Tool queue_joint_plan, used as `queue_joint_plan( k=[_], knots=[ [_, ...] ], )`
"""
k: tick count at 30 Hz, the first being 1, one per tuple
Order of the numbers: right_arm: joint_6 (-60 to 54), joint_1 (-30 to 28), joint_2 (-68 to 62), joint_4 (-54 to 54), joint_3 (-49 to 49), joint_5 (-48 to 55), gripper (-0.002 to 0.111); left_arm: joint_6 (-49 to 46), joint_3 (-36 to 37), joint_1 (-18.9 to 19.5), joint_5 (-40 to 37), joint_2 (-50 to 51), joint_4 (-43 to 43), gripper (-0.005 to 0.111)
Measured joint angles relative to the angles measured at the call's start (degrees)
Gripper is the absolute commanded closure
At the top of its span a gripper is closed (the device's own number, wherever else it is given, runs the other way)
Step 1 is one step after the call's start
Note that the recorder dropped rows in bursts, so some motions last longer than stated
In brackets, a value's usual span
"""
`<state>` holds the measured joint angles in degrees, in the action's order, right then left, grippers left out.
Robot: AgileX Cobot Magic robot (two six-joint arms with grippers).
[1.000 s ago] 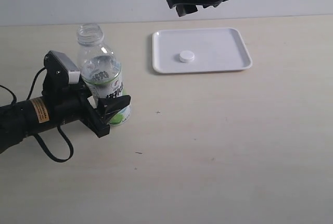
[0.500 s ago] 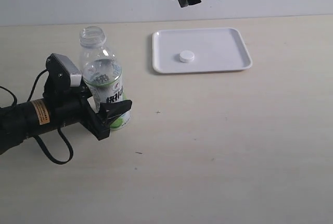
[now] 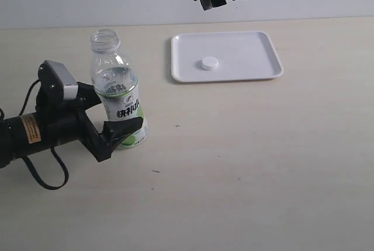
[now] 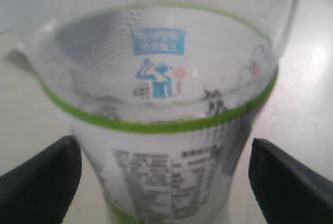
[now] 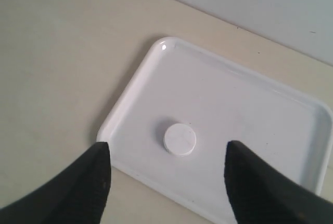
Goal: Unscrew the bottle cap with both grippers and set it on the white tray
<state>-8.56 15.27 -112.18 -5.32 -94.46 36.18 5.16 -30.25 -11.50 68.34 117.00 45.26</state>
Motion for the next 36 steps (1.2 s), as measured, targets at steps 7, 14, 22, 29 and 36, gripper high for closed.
queue_joint_plan(
  k=[7, 14, 22, 29, 36],
  knots=[
    [-0.93, 0.0, 4.1, 0.0, 0.03, 2.76, 0.048, -0.4, 3.69, 2.8, 0.24, -2.76, 3.13, 0.025],
    [-1.37, 0.0, 11.75, 0.0, 2.24, 4.9, 0.048, -4.83, 8.37, 2.89, 0.24, -6.45, 4.54, 0.037],
    [-2.77, 0.0, 24.93, -0.12, 18.0, 1.26, 0.07, -6.38, 13.5, 2.89, 0.02, -11.39, 1.24, 0.044],
    [-3.51, 0.0, 43.95, -0.12, 38.51, -5.6, 0.108, -4.37, 16.86, 2.89, 0.39, -18.24, -2.86, 0.102],
    [-4.74, 0.0, 64.07, -4.88, 57.34, -16.71, 0.108, 5.06, 20.59, 2.89, 0.66, -27.51, -4.22, 0.107]
  ],
)
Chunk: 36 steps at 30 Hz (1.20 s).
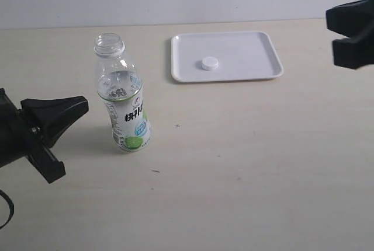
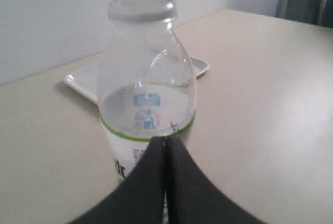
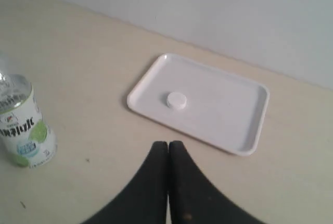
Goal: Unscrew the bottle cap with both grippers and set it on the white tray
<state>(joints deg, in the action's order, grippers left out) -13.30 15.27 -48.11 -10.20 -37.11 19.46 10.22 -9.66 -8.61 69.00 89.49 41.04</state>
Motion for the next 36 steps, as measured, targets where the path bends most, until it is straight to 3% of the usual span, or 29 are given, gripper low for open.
queue_joint_plan(
  k=[10, 22, 36],
  knots=[
    [-0.21, 0.0, 18.97, -3.13, 13.86, -11.8, 0.108, 5.61, 8.19, 0.0, -3.02, -20.99, -12.56, 0.107],
    [4.03, 0.0, 20.04, -3.38, 17.29, -11.68, 0.108, 14.32, 9.27, 0.0, -32.8, -55.07, -14.03, 0.107],
    [4.26, 0.0, 20.04, -3.38, 17.29, -11.58, 0.108, 19.64, 9.49, 0.0, -54.64, -80.72, -14.03, 0.107]
  ],
)
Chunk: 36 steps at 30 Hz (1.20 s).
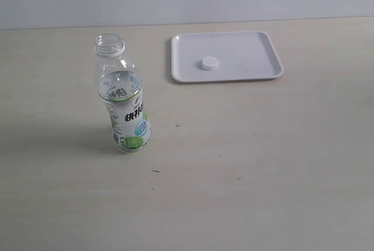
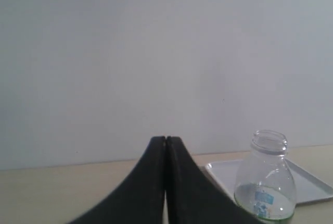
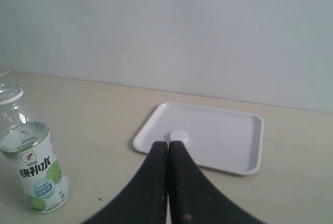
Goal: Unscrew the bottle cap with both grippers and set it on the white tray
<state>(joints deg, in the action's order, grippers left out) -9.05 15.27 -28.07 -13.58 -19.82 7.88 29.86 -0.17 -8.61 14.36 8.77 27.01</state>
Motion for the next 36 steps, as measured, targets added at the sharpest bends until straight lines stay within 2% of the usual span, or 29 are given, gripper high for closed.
queue_joint_plan(
  k=[6, 18, 27, 34, 36],
  knots=[
    [0.0, 0.0, 0.0, 0.0, 0.0, 0.0, 0.108, 1.05, 0.0, 0.0, -5.56, -8.03, 0.0, 0.107],
    [0.14, 0.0, 0.0, 0.0, 0.0, 0.0, 0.108, 2.03, 0.0, 0.0, -7.72, -8.44, 0.0, 0.107],
    [0.14, 0.0, 0.0, 0.0, 0.0, 0.0, 0.108, 2.03, 0.0, 0.0, -13.47, -8.44, 0.0, 0.107],
    [0.14, 0.0, 0.0, 0.0, 0.0, 0.0, 0.108, 1.92, 0.0, 0.0, -21.62, -8.44, 0.63, 0.107],
    [0.14, 0.0, 0.0, 0.0, 0.0, 0.0, 0.108, -1.11, 0.0, 0.0, -23.05, -8.44, -2.41, 0.107]
  ],
)
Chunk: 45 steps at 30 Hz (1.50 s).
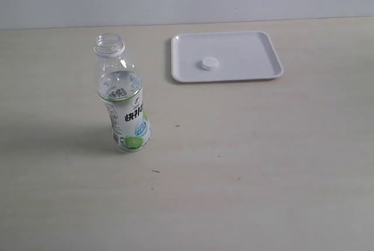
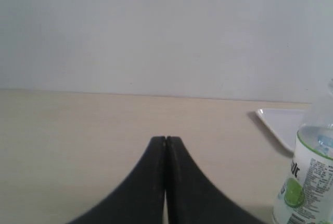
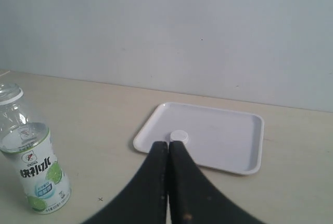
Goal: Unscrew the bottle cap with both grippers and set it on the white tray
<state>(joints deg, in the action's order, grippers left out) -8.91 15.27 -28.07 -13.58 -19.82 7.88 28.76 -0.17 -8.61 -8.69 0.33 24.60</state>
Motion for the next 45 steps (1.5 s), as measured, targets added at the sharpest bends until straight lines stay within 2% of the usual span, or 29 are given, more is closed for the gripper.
queue_joint_plan(
  k=[1, 5, 9, 35, 39, 42, 45],
  knots=[
    [0.0, 0.0, 0.0, 0.0, 0.0, 0.0, 0.108, -1.91, 0.0, 0.0, -0.42, 0.0, -1.89, 0.107],
    [0.0, 0.0, 0.0, 0.0, 0.0, 0.0, 0.108, -19.15, 0.0, 0.0, -2.12, 0.0, -16.83, 0.107],
    [0.04, 0.0, 0.0, 0.0, 0.0, 0.0, 0.108, -27.32, 0.0, 0.0, -2.85, 0.0, -19.62, 0.107],
    [0.04, 0.0, 0.0, 0.0, 0.0, 0.0, 0.108, -28.76, 0.0, 0.0, -3.25, 0.0, -20.01, 0.107],
    [0.04, -0.1, 0.0, 2.17, 0.09, 4.45, 0.108, -28.76, 0.0, 0.0, -3.25, 0.0, -20.01, 0.107],
    [0.04, -1.69, 1.4, 3.82, 1.47, 7.75, 0.108, -28.76, 0.0, 0.0, -3.3, 0.0, -20.01, 0.107],
    [0.04, -5.89, 4.64, 4.26, 3.76, 6.7, 0.108, -28.76, 0.0, 0.0, -3.3, 0.0, -20.01, 0.107]
  ],
)
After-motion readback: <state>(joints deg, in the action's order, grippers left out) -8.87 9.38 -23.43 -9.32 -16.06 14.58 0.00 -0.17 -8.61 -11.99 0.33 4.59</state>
